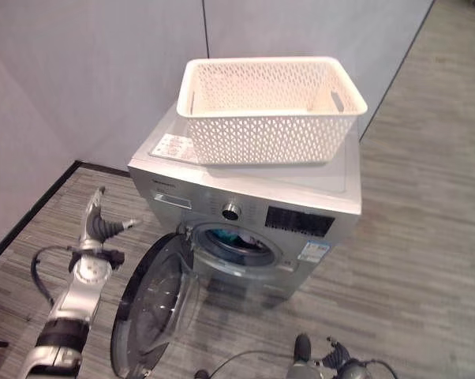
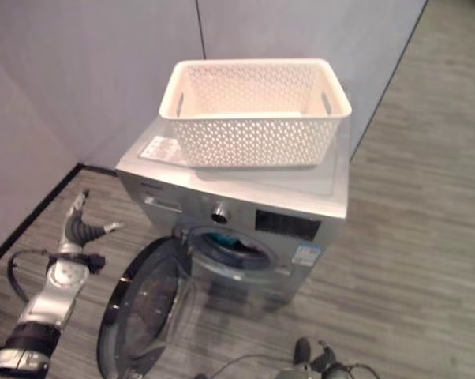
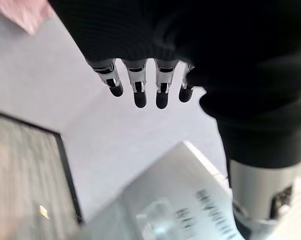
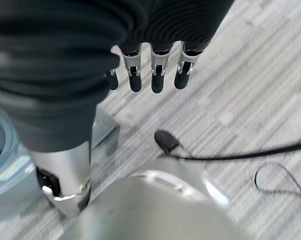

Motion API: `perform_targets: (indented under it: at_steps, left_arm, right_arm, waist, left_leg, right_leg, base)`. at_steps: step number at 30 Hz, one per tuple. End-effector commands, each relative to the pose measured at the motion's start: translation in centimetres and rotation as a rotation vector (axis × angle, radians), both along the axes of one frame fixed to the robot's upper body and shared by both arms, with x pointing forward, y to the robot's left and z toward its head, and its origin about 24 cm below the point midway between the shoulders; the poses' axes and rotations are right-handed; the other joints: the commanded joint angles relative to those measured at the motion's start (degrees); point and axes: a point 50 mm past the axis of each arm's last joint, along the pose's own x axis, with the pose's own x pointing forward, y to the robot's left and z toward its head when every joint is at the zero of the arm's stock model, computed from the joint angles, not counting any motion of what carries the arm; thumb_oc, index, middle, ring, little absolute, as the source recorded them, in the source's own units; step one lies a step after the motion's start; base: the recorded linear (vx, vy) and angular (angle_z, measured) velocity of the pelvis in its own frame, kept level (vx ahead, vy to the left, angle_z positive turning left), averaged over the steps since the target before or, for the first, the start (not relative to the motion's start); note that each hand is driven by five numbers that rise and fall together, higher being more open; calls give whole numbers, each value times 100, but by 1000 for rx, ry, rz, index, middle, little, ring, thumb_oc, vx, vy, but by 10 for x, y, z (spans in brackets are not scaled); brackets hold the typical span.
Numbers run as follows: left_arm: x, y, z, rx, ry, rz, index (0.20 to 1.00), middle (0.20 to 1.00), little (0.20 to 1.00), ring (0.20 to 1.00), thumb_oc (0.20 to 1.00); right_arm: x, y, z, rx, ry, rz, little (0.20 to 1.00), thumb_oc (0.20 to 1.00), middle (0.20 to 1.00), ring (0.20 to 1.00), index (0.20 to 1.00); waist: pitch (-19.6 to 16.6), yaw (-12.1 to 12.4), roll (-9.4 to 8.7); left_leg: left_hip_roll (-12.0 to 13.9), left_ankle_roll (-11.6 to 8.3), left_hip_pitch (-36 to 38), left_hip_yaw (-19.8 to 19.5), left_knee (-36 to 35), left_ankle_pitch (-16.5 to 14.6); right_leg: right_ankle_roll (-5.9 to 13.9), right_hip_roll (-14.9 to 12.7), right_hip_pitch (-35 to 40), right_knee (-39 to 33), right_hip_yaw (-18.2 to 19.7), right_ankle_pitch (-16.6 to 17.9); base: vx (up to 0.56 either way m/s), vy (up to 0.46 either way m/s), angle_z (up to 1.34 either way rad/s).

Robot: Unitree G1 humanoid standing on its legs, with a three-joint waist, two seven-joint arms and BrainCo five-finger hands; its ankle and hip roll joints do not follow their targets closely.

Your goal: Grab the laundry basket,head to the washer,open it,put in the laundry and shut it.

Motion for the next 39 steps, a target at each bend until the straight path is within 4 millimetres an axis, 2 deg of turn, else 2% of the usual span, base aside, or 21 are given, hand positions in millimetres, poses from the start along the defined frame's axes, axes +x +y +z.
perform_targets:
  at_steps: [1, 4, 7, 9, 12, 14, 16, 17, 18, 19, 21, 23, 25, 28, 35, 39]
  left_arm:
    - [-1, 24, 12, -51, -2, 26, 1000, 1000, 1000, 1000, 1000]
    - [-8, 40, 3, -49, 60, 71, 1000, 1000, 1000, 1000, 1000]
    - [-11, 57, 1, -21, 111, 129, 1000, 1000, 1000, 1000, 1000]
    - [-9, 65, 6, -11, 115, 156, 1000, 1000, 1000, 1000, 1000]
    - [-8, 75, 9, -3, 136, 201, 1000, 1000, 1000, 1000, 1000]
    - [-1, 75, 13, 9, 137, 209, 1000, 1000, 1000, 1000, 1000]
    - [0, 77, 9, 14, 170, 225, 1000, 1000, 1000, 1000, 1000]
    - [-8, 87, 1, 35, 216, 264, 1000, 1000, 1000, 1000, 1000]
    - [-8, 87, 2, 35, 216, 264, 1000, 1000, 1000, 1000, 1000]
    - [-18, 93, -15, 25, 279, 300, 1000, 1000, 1000, 1000, 1000]
    - [-30, 100, -36, -3, 363, 352, 1000, 1000, 1000, 1000, 1000]
    - [-46, 109, -54, -53, 441, 416, 1000, 1000, 1000, 1000, 1000]
    - [-56, 119, -61, -94, 489, 472, 1000, 1000, 1000, 1000, 1000]
    - [-65, 126, -66, -117, 530, 509, 1000, 1000, 1000, 1000, 1000]
    - [-73, 120, -83, -152, 656, 497, 1000, 1000, 1000, 1000, 1000]
    - [-79, 104, -104, -173, 749, 460, 1000, 1000, 1000, 1000, 1000]
  right_arm:
    - [2, 13, -2, 34, 13, 63, 1000, 1000, 1000, 1000, 1000]
    - [3, 15, -1, 47, 9, 90, 1000, 1000, 1000, 1000, 1000]
    - [0, 13, 0, 50, 9, 120, 1000, 1000, 1000, 1000, 1000]
    - [-1, 9, 2, 38, 8, 140, 1000, 1000, 1000, 1000, 1000]
    - [-7, -1, 2, 25, 23, 141, 1000, 1000, 1000, 1000, 1000]
    - [-7, -11, 4, -2, 24, 121, 1000, 1000, 1000, 1000, 1000]
    - [-13, -18, 3, -22, 48, 125, 1000, 1000, 1000, 1000, 1000]
    - [-26, -27, -1, -46, 108, 97, 1000, 1000, 1000, 1000, 1000]
    - [-26, -27, -1, -46, 108, 97, 1000, 1000, 1000, 1000, 1000]
    - [-31, -29, -2, -40, 122, 73, 1000, 1000, 1000, 1000, 1000]
    - [-38, -30, -3, -34, 134, 62, 1000, 1000, 1000, 1000, 1000]
    - [-45, -33, -5, -37, 153, 59, 1000, 1000, 1000, 1000, 1000]
    - [-50, -32, -6, -31, 162, 69, 1000, 1000, 1000, 1000, 1000]
    - [-50, -33, -4, -36, 155, 108, 1000, 1000, 1000, 1000, 1000]
    - [-37, -25, 0, -21, 119, 204, 1000, 1000, 1000, 1000, 1000]
    - [-24, -20, 5, 0, 65, 234, 1000, 1000, 1000, 1000, 1000]
  waist:
    - [-244, 309, -163]
    - [-407, 372, -243]
    - [-375, 314, -350]
    - [-302, 281, -384]
    - [-255, 216, -350]
    - [-103, 171, -325]
    - [-27, 109, -366]
    - [-40, 69, -443]
    - [-38, 70, -442]
    - [-141, -8, -410]
    - [-270, -131, -343]
    - [-372, -182, -288]
    - [-438, -253, -248]
    - [-473, -327, -213]
    - [-433, -445, -256]
    - [-368, -539, -372]
  left_leg:
    - [-288, 140, -154, -479, 299, -166]
    - [-160, 42, -152, -401, 284, -61]
    - [80, -136, -230, -436, 298, 175]
    - [266, -282, -438, -513, 308, 463]
    - [481, -447, -595, -558, -138, 1023]
    - [592, -566, -815, -514, -196, 1288]
    - [626, -509, -792, -308, 15, 1048]
    - [485, -391, -566, -422, 555, 515]
    - [486, -391, -569, -423, 567, 506]
    - [482, -341, -208, -298, 532, 307]
    - [594, -418, -1, -72, 250, 369]
    - [604, -431, 190, 99, -163, 568]
    - [612, -482, 357, 180, -456, 636]
    - [619, -532, 384, 228, -488, 548]
    - [647, -579, 336, 321, -488, 494]
    - [678, -598, 190, 359, -488, 500]
  right_leg:
    - [155, 97, 1170, 347, -353, -1323]
    - [110, 227, 1465, 9, -377, -1550]
    - [-64, 494, 1592, -339, -191, -1764]
    - [-164, 689, 1643, -586, -218, -1759]
    - [-242, 963, 1750, -984, -348, -1755]
    - [-324, 1024, 1675, -1015, -437, -1750]
    - [-376, 1008, 1586, -1001, -508, -1724]
    - [-409, 937, 1510, -987, -436, -1605]
    - [-408, 938, 1513, -987, -436, -1605]
    - [-372, 951, 1500, -1026, -407, -1561]
    - [-308, 993, 1531, -1085, -390, -1597]
    - [-287, 1000, 1508, -1085, -393, -1528]
    - [-246, 1000, 1517, -1085, -383, -1506]
    - [-191, 993, 1456, -1085, -305, -1438]
    - [-136, 992, 1316, -1085, -186, -1339]
    - [-110, 1006, 1127, -1085, -99, -1263]
  base:
    - [-42, -93, 6]
    - [-61, -165, -7]
    - [-142, -274, -10]
    - [-201, -307, 4]
    - [-208, -260, 16]
    - [-261, -146, 30]
    - [-225, -95, 46]
    - [-126, -63, 37]
    - [-43, -8, 1]
    - [46, 49, -26]
    - [106, 69, -32]
    - [98, 76, 5]
    - [111, 73, 0]
    - [48, 50, 3]
    - [26, 31, -5]
    - [0, -7, -7]
